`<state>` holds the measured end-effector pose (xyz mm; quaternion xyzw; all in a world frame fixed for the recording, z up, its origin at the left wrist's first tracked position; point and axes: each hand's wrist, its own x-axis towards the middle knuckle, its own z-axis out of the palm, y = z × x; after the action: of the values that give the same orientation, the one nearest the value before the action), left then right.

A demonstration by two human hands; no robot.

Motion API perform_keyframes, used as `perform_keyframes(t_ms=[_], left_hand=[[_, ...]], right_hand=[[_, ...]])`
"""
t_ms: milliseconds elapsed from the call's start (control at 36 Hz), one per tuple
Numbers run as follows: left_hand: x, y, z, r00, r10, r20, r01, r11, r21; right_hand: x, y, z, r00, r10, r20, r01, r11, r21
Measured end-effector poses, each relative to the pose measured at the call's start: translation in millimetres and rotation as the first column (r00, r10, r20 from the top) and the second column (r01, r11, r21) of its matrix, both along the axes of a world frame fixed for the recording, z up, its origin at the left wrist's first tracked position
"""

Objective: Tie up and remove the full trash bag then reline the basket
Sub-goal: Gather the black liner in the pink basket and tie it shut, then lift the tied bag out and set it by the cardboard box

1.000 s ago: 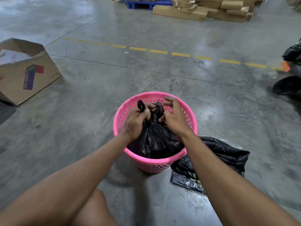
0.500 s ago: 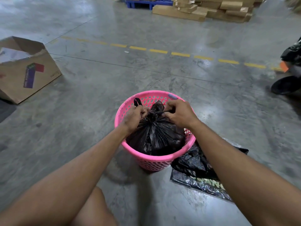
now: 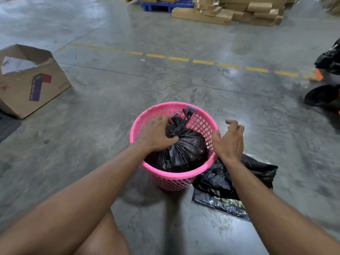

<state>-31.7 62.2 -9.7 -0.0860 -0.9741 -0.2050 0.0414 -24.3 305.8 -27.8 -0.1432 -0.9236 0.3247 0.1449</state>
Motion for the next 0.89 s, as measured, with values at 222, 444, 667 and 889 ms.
perform_keyframes(t_ms=[222,444,667,889], left_hand=[[-3,27,-19,0.990,0.036,0.139,-0.010,0.983,-0.186],[-9,20,-16,0.994,0.052,0.094,-0.054,0.998,0.023],[-11,26,41,0.979,0.149,-0.137,-0.113,0.965,0.235],[-25,23,147,0.932,0.209,-0.296,-0.129,0.955,0.268]], right_hand=[[20,-15,-31,0.971,0.011,0.237,0.042,0.975,-0.219],[20,-13,-32,0.973,0.001,0.233,0.050,0.976,-0.213],[22,-11,-31,0.972,0.023,0.232,0.029,0.976,-0.218],[19,-11,42,0.985,0.024,-0.172,-0.073,0.955,-0.286]])
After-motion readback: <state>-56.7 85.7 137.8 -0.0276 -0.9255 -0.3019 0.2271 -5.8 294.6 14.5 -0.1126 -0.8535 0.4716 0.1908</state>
